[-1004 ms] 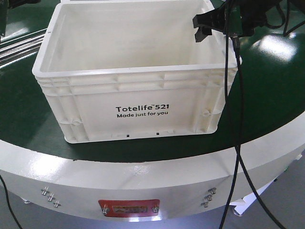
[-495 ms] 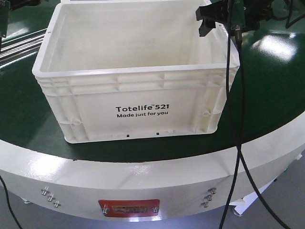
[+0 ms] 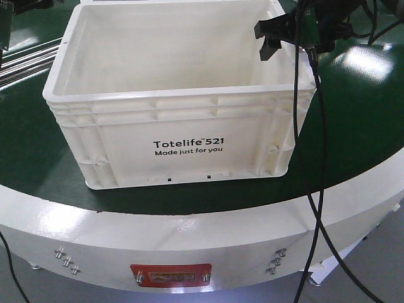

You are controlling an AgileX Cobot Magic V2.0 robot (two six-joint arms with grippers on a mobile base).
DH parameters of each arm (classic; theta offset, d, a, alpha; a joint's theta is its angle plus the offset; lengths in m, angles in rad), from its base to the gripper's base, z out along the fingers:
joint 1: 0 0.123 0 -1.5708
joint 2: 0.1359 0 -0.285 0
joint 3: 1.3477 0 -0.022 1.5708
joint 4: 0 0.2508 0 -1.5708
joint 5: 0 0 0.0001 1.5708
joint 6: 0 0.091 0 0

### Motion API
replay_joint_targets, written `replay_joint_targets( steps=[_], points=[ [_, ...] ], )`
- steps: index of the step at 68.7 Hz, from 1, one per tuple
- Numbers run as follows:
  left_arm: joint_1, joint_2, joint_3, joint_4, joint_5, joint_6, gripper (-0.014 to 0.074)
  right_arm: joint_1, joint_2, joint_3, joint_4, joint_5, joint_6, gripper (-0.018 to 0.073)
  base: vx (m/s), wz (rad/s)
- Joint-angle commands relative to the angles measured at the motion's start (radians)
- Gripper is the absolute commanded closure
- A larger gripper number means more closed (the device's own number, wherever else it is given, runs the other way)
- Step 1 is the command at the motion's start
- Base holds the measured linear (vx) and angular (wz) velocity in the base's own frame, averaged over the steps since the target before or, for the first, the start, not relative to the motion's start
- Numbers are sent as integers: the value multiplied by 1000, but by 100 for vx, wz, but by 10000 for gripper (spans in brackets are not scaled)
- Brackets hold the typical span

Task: Place moving items into box and shelve
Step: 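Move both grippers to the crate's side rims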

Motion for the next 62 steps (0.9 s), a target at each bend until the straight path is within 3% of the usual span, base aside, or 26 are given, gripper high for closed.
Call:
replay_joint_targets(
  steps=[1,29,39,50,62],
  points=[
    [4,-37,-38,-4,-69,-12,10,-4,-59,-33,20,-35,-7,72,0,0],
    [4,-37,-38,-4,-67,-12,10,-4,-55,-33,26,-35,-7,109,0,0],
    [4,-37,-38,-4,-57,-12,10,-4,-32,-33,26,-15,0,260,0,0],
    [4,-37,-38,-4,-47,-12,10,-4,-31,-33,25,-12,-34,574,0,0],
    [4,-37,-38,-4,-42,-12,10,-4,-32,-33,29,-8,-44,574,0,0]
  ],
)
